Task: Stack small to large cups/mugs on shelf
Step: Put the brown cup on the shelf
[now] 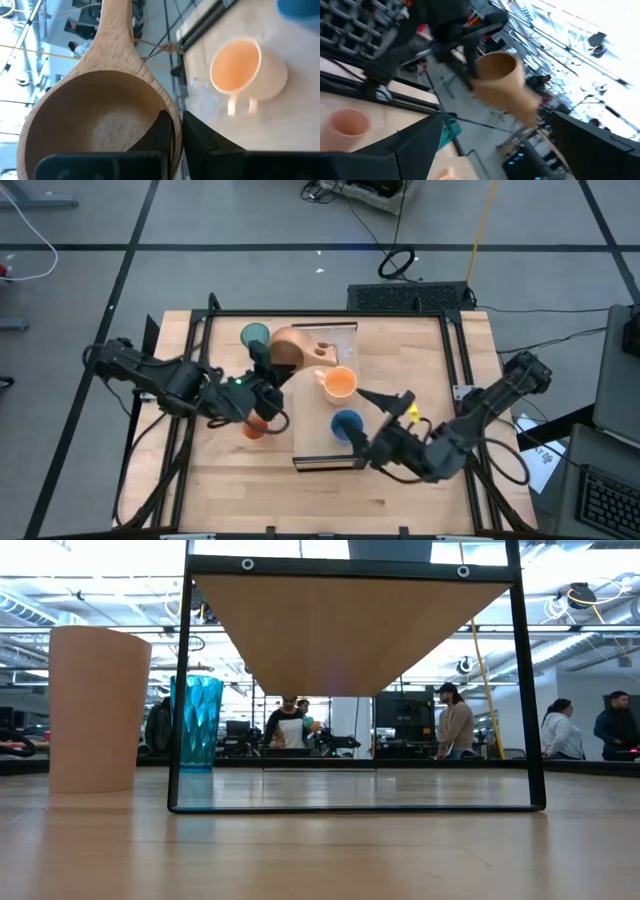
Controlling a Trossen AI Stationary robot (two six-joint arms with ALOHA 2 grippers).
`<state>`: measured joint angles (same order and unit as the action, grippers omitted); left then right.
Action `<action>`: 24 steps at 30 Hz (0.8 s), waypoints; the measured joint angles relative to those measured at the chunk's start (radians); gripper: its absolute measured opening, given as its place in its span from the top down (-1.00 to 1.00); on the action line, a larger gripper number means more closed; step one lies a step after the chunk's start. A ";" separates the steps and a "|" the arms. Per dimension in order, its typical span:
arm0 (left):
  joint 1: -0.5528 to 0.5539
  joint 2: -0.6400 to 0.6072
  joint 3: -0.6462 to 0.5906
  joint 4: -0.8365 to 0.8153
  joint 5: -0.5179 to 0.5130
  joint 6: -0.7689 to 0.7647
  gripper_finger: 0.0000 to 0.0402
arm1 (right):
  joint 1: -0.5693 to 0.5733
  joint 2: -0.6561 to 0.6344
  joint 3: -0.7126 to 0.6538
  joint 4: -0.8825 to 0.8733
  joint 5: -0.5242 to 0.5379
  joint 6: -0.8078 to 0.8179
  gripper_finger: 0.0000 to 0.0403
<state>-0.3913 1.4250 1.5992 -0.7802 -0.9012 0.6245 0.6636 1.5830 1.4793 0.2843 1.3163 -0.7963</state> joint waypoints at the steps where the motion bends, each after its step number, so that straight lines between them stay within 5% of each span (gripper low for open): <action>1: 0.004 0.000 0.024 -0.009 0.012 -0.010 0.88 | 0.012 -0.011 -0.018 0.000 0.000 0.023 -0.81; 11: 0.027 0.000 0.262 -0.112 0.152 -0.145 0.88 | 0.070 -0.080 -0.201 0.004 0.152 0.194 -0.81; 24: 0.180 -0.001 0.526 -0.342 0.635 -0.487 0.88 | 0.105 -0.131 -0.431 0.243 0.255 0.234 -0.81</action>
<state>-0.2117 1.4239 2.1256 -1.1217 -0.2661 0.1375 0.7686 1.4519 1.0478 0.5273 1.5711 -0.5625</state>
